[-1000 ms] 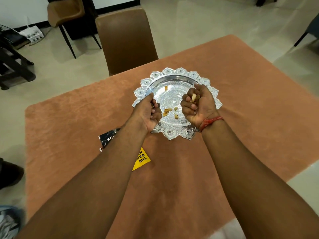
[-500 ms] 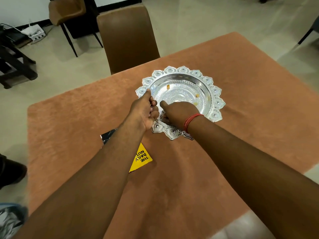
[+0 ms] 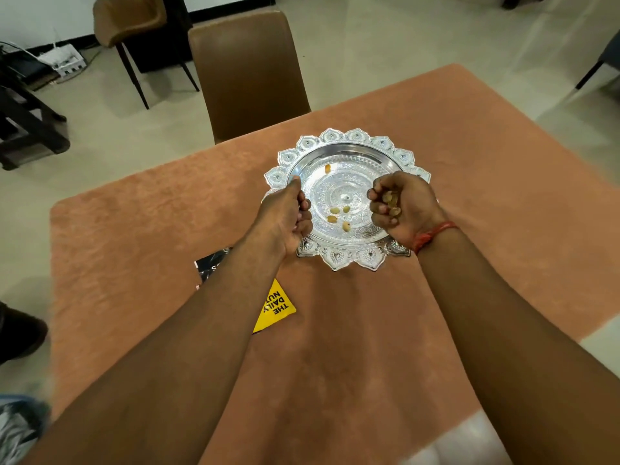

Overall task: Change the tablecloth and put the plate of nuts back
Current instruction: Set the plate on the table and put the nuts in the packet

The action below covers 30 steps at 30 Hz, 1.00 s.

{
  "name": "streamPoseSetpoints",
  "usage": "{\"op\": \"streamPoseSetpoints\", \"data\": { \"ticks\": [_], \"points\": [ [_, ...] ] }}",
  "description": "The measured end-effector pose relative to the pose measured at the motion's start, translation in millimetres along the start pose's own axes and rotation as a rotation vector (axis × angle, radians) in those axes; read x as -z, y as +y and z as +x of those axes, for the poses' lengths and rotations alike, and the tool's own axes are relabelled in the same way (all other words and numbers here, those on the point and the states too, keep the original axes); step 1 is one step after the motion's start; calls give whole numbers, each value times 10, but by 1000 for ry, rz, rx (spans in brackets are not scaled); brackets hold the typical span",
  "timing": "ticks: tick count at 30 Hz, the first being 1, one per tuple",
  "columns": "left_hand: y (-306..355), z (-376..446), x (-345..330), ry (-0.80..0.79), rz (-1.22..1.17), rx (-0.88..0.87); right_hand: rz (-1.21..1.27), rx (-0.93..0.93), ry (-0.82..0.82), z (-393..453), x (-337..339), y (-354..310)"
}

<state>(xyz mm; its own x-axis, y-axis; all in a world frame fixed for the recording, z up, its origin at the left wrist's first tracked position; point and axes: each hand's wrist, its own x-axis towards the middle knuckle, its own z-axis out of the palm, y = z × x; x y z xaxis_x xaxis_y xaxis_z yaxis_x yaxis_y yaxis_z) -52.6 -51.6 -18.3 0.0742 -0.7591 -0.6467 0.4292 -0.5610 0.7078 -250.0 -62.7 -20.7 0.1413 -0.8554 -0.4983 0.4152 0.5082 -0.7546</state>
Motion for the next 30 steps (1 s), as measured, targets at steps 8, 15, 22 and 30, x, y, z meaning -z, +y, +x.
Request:
{"op": "streamPoseSetpoints", "data": {
  "ticks": [8,15,22,30],
  "points": [
    [-2,99,-139,-71,1260,-460,-1932,480,-57,98,-185,243],
    [-26,157,-239,-100,2092,-651,-2052,513,-27,74,-272,305],
    [-73,185,-242,-128,2133,-749,-2168,553,48,-7,-213,303],
    [-56,189,-277,-181,2176,-725,-2170,532,53,-52,-184,278]
  ]
}}
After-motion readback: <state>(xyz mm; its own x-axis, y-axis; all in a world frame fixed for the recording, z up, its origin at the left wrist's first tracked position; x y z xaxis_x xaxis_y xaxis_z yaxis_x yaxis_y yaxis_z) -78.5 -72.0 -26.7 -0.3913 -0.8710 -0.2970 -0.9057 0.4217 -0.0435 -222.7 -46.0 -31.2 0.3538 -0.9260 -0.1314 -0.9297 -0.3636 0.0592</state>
